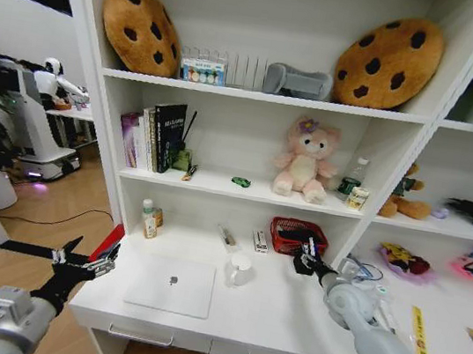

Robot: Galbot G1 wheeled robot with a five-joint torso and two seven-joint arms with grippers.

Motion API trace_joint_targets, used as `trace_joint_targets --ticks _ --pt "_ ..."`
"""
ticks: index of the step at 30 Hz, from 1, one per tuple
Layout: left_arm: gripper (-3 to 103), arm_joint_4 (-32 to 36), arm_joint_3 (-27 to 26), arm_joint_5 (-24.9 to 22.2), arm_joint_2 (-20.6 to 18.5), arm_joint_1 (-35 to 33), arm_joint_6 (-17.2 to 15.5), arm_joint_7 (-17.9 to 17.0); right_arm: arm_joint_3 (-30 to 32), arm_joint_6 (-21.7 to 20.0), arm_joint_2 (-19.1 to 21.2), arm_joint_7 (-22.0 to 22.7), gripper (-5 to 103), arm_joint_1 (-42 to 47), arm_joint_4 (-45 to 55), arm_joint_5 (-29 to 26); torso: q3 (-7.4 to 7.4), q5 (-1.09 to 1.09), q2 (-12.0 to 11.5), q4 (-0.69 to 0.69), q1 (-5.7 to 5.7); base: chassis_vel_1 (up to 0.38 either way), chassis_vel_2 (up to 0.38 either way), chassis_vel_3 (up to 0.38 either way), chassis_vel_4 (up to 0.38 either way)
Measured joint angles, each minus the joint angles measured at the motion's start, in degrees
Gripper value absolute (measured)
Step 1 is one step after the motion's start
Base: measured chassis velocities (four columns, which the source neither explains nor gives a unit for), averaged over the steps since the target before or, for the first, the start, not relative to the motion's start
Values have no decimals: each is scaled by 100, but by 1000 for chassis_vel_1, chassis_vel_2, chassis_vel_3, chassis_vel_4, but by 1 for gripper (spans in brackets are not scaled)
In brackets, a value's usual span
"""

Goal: Organize the objects on the table.

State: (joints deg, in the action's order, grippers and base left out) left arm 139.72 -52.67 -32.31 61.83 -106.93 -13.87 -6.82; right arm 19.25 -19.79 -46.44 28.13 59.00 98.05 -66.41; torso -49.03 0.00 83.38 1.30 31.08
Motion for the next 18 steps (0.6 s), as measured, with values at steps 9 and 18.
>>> trace_joint_targets --ticks 9,18 --pt "100 -1 0 0 0 0 0 0 2 15 8 -19 61 15 95 -3 0 0 -1 0 0 0 0 0 0" --pt "100 0 0 0 0 0 0 0 -14 15 -1 40 61 124 297 7 0 0 -1 0 0 0 0 0 0"
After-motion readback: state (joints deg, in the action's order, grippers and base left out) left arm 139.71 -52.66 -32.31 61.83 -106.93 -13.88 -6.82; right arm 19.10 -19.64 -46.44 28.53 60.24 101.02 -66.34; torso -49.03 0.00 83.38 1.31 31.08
